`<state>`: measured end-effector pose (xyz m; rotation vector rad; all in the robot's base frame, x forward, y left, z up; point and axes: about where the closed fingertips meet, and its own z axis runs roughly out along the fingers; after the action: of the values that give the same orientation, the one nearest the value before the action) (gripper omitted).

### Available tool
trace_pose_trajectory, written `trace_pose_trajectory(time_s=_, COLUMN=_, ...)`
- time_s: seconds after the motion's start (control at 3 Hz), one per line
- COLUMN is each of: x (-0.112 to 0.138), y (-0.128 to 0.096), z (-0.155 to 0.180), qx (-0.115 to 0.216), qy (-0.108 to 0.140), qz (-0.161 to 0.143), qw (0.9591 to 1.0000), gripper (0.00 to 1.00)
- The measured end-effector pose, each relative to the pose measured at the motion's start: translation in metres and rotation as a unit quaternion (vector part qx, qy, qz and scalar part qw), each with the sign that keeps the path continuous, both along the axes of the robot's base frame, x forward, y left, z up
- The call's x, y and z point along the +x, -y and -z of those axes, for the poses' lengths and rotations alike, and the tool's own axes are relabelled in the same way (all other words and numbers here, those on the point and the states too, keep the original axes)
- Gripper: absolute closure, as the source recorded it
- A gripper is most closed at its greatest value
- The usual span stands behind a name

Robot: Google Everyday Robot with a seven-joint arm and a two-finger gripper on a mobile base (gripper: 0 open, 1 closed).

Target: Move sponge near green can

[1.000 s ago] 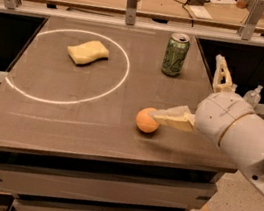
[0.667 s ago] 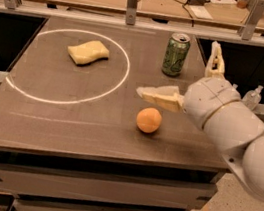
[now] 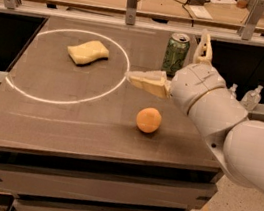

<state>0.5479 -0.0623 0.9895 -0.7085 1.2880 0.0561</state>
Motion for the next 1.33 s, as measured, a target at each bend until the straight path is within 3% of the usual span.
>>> trace_pose_trajectory(time_s=0.33, x=0.002, y=0.001, z=0.002, qx=0.017, qy=-0.045, qz=0.003, qw=0.9988, gripper=0.0)
trace_pose_trajectory(time_s=0.67, x=0.007, y=0.011, z=0.001, qx=0.06, qy=-0.126, qz=-0.003, qw=0.9902, gripper=0.0)
trace_pose_trajectory(time_s=1.0, x=0.006, y=0.004, z=0.005, qx=0.077, qy=-0.18, qz=-0.03, qw=0.9803, gripper=0.0)
trace_pose_trajectory(time_s=1.33, x=-0.005, y=-0.016, z=0.02, qx=0.085, qy=-0.211, qz=-0.055, qw=0.9723, gripper=0.0)
